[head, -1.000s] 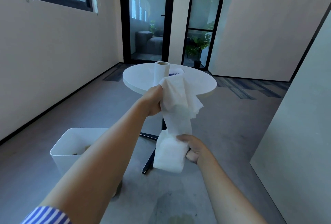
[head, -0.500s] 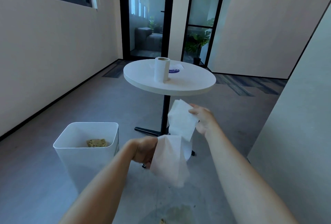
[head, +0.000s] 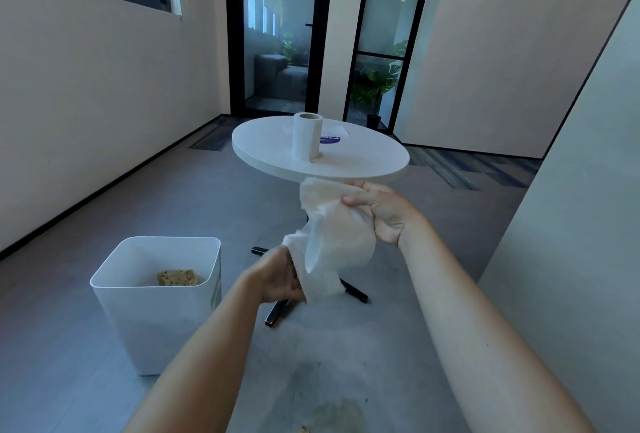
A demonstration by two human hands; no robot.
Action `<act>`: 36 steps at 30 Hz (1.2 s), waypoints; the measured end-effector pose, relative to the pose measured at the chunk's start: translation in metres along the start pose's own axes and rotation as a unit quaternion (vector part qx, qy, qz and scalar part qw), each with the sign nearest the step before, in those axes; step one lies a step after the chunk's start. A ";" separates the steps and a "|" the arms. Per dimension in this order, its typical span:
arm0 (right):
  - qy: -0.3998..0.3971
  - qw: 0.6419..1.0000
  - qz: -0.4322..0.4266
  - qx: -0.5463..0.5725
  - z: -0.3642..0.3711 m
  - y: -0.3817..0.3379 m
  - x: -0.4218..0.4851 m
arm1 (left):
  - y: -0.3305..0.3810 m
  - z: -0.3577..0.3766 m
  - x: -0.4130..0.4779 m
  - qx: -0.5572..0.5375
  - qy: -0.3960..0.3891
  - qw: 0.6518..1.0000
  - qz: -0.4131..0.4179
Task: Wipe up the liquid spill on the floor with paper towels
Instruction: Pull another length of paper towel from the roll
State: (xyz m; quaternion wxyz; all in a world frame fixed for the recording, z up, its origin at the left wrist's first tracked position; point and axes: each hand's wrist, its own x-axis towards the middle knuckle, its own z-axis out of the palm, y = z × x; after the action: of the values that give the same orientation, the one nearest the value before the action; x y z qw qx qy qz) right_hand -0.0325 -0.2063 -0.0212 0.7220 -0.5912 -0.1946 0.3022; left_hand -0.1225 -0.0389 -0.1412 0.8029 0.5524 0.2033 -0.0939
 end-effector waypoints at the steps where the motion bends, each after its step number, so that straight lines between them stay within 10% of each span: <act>1: -0.016 1.000 0.010 -0.020 -0.001 0.003 -0.002 | 0.006 0.001 0.001 -0.032 -0.005 0.999 0.022; 13: 0.040 0.996 0.062 -0.059 -0.008 0.053 -0.007 | 0.066 0.029 -0.003 -0.190 0.014 0.970 0.148; 21: 0.133 0.988 0.068 -0.047 -0.002 0.076 -0.001 | 0.069 0.039 0.000 -0.007 0.049 0.986 0.161; 30: 0.030 0.973 0.107 -0.202 -0.001 0.102 -0.013 | 0.078 0.044 0.005 0.017 0.115 0.956 0.271; 36: 0.027 0.899 0.158 -0.406 -0.002 0.119 -0.009 | 0.092 0.049 0.003 -0.023 0.141 0.938 0.314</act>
State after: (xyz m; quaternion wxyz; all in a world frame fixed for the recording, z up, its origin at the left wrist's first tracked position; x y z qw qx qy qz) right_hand -0.0628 -0.2000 -0.1366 0.3666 -0.8642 -0.1849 0.2909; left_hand -0.0749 -0.0497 -0.0493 0.7669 0.5772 0.1329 0.2471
